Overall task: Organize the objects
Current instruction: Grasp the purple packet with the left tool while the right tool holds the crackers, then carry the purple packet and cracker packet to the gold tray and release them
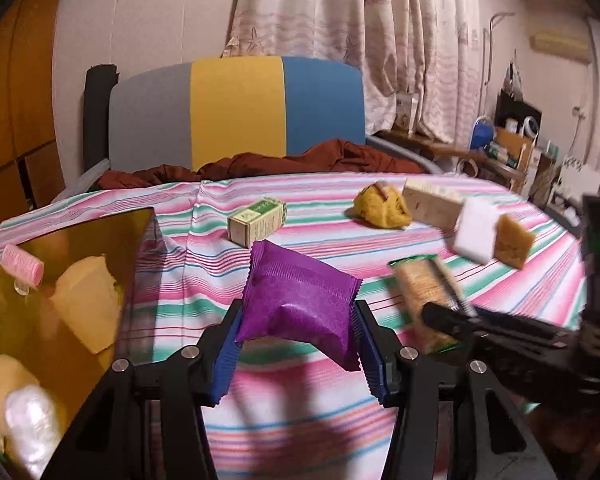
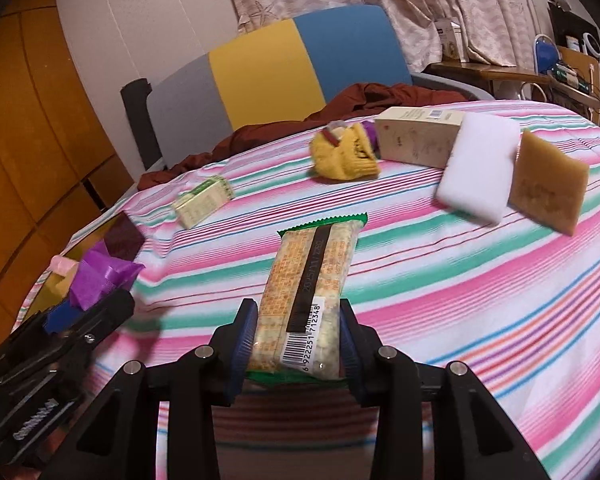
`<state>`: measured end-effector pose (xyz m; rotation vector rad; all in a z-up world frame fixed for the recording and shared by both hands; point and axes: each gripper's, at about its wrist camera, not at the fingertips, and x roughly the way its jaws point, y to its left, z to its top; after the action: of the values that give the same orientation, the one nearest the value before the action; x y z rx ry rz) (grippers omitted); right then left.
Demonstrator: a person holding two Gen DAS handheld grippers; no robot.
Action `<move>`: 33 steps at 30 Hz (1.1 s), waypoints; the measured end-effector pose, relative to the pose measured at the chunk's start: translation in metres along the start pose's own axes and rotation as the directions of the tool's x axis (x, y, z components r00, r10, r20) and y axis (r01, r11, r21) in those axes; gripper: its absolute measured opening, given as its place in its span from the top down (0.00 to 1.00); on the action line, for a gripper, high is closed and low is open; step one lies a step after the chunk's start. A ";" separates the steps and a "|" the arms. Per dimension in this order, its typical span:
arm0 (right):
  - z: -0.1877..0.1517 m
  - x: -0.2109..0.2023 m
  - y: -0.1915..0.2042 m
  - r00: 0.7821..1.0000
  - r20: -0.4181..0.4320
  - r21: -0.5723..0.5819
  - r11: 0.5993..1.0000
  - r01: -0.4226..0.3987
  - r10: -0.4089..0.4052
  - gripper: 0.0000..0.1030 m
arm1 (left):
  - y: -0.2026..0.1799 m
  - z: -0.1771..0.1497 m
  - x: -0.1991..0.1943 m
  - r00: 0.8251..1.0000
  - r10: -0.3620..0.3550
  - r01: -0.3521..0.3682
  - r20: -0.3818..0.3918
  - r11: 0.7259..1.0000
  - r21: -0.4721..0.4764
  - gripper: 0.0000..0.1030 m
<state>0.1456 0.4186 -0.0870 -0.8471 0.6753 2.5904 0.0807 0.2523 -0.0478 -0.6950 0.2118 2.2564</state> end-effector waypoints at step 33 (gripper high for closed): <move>-0.020 -0.014 0.210 0.911 -0.257 -0.138 0.921 -0.364 0.322 0.62 | 0.255 0.007 -0.031 0.976 0.150 -0.217 -0.160 0.767 -0.604 0.47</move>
<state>0.0729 0.2313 -0.0227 -1.1965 0.7115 2.9344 -0.0852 0.0568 -0.0397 -1.1765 -0.4680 2.4888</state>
